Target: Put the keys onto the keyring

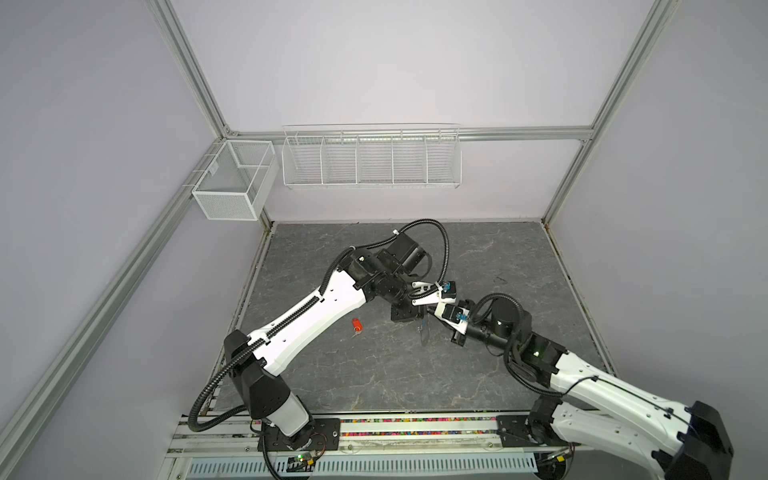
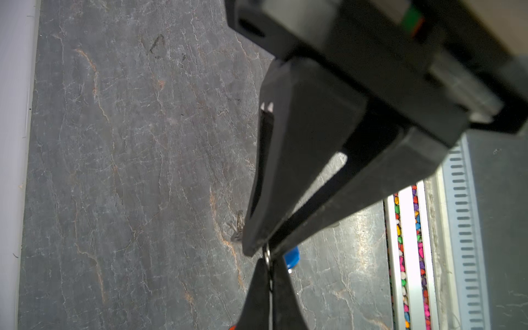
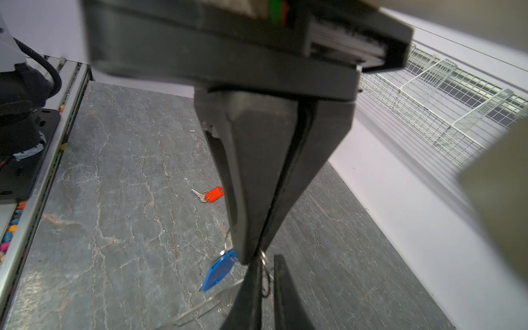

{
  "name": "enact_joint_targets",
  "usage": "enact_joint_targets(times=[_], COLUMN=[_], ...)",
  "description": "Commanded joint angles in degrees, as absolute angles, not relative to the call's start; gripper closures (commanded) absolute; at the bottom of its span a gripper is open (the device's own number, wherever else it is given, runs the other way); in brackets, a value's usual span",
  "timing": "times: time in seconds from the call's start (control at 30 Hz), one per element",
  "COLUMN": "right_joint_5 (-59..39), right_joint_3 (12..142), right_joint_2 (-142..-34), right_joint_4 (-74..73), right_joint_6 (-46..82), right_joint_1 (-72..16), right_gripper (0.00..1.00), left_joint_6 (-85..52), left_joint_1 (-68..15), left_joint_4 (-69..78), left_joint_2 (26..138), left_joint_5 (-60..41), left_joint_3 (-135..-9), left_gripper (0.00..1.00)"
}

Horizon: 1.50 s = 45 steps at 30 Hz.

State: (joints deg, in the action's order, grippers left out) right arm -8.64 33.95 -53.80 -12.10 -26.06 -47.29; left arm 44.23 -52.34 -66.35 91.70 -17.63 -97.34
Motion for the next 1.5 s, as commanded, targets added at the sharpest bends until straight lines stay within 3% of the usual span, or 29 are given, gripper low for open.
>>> enact_joint_targets(times=[0.0, 0.27, 0.37, 0.5, 0.8, 1.47], right_joint_5=[-6.08, -7.89, -7.38, -6.81, -9.29, -14.95], right_joint_3=[34.50, 34.45, 32.83, 30.71, 29.34, 28.46], right_joint_2=[-54.67, -54.60, -53.48, -51.37, -50.20, -50.00], right_joint_4=[-11.77, -11.52, -14.16, -17.66, -22.50, -28.99], right_joint_6=[-19.86, -20.84, -20.92, -20.75, -19.43, -18.46], right_joint_1=[-46.76, -47.03, -47.12, -46.76, -45.89, -44.87], right_gripper=[0.88, 0.93, 0.93, 0.93, 0.93, 0.93], left_joint_6=[49.48, 49.10, 44.98, 41.29, 33.57, 27.08], left_joint_1=[-54.05, -54.05, -54.05, -53.26, -48.54, -45.57], left_joint_4=[-65.94, -63.75, -59.94, -50.30, -35.50, -18.86], left_joint_2=[89.18, 86.84, 84.37, 77.80, 71.51, 67.31], left_joint_5=[-24.10, -23.02, -19.41, -16.44, -25.27, -28.37], left_joint_3=[-96.80, -94.22, -91.47, -82.83, -71.13, -60.04], left_gripper=[1.00, 0.98, 0.76, 0.65, 0.64, 0.65])
